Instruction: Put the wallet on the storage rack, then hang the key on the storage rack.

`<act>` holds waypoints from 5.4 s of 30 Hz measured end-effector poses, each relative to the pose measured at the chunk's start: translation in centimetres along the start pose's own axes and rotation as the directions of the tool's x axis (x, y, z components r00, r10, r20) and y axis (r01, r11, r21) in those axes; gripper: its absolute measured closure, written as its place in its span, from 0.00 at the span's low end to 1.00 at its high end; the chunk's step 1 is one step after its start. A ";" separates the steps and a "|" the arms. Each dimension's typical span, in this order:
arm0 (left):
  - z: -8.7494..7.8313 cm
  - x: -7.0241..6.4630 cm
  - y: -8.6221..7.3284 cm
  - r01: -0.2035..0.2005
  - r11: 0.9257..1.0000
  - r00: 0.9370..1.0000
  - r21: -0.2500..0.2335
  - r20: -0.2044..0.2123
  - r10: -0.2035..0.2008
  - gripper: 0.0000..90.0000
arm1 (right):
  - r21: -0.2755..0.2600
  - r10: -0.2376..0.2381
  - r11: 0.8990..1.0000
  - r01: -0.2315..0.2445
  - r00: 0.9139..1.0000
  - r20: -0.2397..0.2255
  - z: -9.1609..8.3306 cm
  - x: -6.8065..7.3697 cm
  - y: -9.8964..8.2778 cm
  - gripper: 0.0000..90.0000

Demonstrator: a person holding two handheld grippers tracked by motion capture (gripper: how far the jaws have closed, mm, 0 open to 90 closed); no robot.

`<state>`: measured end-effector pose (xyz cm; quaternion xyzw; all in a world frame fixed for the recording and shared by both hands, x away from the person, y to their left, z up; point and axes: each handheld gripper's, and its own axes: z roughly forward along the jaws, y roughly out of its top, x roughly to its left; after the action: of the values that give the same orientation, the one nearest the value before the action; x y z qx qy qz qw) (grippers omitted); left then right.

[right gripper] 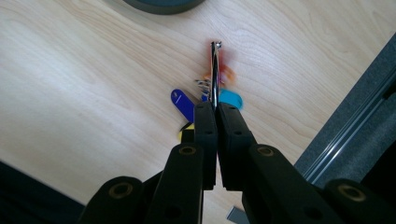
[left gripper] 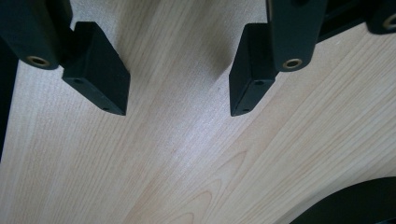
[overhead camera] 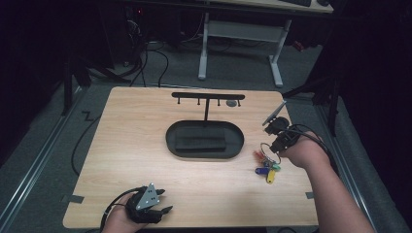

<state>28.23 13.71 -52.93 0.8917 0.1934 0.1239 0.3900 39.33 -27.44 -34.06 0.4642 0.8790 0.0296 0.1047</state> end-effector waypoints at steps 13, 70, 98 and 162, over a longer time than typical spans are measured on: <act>-0.7 1.2 -0.4 0.071 0.997 0.996 -0.036 -0.051 -0.072 0.41 | -0.031 -0.016 0.999 0.016 1.000 -0.004 -4.9 0.4 0.1 0.98; -4.2 1.8 -2.9 0.154 0.986 0.976 -0.069 -0.143 -0.163 0.31 | -0.124 -0.081 0.989 0.079 0.997 -0.006 -7.4 2.2 9.3 0.98; -4.6 1.6 -3.2 0.148 0.987 0.976 -0.061 -0.154 -0.156 0.32 | -0.138 0.038 0.989 -0.043 0.999 -0.034 -2.2 -2.1 13.3 0.98; -2.6 0.8 -1.1 0.182 0.972 0.982 -0.146 -0.020 -0.187 0.31 | -0.666 0.102 0.732 -0.140 0.990 -0.096 10.5 4.8 -7.3 0.28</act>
<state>27.67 16.46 -51.98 0.8373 0.2726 0.1155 0.4597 33.04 -28.13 -46.18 0.4507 0.7796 0.3629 0.2395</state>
